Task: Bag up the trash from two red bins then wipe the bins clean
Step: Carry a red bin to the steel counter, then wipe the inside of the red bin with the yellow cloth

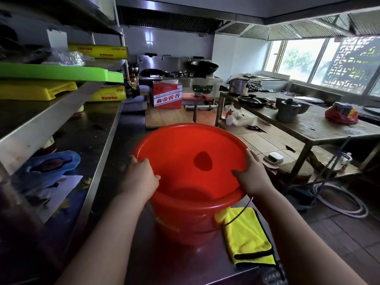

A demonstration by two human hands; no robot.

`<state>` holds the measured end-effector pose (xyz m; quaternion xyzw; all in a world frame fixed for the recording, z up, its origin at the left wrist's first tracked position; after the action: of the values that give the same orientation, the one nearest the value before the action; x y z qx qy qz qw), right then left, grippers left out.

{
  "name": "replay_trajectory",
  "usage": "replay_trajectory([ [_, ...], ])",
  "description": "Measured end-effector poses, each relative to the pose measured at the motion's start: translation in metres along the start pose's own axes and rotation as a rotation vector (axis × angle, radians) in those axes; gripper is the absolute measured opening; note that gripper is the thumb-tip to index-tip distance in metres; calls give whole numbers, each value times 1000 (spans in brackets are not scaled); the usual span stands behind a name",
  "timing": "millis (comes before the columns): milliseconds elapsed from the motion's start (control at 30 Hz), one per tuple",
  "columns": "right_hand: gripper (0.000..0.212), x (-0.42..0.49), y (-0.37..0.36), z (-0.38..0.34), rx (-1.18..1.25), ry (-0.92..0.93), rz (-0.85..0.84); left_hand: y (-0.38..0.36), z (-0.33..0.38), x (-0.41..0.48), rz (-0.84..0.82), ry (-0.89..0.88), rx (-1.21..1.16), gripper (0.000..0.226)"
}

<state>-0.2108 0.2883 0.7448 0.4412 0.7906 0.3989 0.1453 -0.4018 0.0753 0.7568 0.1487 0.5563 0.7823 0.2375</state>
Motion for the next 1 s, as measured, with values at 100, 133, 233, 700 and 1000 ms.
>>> replay_trajectory([
  [100,79,0,2,1,163,-3,42,2,1,-2,15,-3,-34,57],
  [133,80,2,1,4,233,-14,62,2,1,-3,18,0,-37,54],
  [233,84,15,-5,24,375,-18,69,3,1,-6,39,2,-60,45],
  [700,57,7,-5,-8,52,82,147,9,-2,-16,210,-29,-154,51],
  [1000,8,-56,17,8,446,128,324,8,72,-58,278,-424,-506,21],
])
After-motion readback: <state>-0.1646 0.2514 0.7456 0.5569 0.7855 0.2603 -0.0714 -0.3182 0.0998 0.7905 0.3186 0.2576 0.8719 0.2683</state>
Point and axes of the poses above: each hand's wrist, its own x-axis towards the middle knuckle, its own y-axis out of the back of the hand, z = x × y, the point moved 6 cm from there along x, towards the middle knuckle, and after that the axes turned 3 degrees about -z, right-handed, at the moved point
